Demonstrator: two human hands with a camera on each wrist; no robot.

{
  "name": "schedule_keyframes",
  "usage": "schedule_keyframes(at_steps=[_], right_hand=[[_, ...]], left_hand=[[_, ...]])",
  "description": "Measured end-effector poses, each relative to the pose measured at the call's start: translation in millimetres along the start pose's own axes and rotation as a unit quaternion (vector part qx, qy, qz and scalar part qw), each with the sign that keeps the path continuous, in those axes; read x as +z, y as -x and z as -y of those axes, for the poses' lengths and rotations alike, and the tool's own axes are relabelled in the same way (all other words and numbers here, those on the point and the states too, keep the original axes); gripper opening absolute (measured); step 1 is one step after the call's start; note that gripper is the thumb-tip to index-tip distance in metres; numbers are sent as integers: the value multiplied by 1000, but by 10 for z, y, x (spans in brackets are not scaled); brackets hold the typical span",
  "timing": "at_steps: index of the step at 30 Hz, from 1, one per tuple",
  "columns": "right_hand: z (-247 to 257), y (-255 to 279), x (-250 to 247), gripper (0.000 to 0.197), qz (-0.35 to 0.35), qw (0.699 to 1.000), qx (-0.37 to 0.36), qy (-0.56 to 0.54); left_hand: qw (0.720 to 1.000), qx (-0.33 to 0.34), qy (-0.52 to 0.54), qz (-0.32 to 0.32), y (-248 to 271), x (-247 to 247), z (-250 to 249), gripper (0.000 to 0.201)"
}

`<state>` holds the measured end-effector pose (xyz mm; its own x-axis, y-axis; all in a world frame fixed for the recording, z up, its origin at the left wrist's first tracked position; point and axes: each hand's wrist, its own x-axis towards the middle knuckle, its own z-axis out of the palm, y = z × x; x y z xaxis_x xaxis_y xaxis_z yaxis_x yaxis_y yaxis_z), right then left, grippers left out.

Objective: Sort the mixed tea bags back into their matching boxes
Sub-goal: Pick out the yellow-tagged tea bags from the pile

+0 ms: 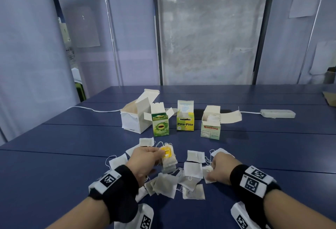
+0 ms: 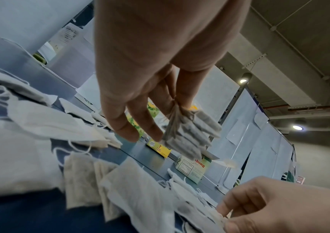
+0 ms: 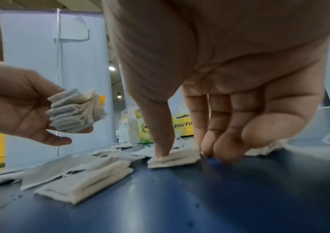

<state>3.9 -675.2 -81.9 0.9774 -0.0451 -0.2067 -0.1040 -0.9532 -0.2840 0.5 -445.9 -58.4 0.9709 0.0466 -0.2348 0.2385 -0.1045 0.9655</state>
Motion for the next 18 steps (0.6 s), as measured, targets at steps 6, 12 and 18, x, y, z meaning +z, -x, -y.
schedule_keyframes(at_steps=[6,12,18], right_hand=[[-72,69,1,35,-35,998,-41,39],[-58,85,52,42,2,995,-48,84],[-42,121,25,32,-55,974,-113,187]], left_hand=[[1000,-9,27,8,-21,-93,43,11],[1000,-13,18,8,-42,-50,59,11],[1000,-9,17,12,-18,-71,47,12]])
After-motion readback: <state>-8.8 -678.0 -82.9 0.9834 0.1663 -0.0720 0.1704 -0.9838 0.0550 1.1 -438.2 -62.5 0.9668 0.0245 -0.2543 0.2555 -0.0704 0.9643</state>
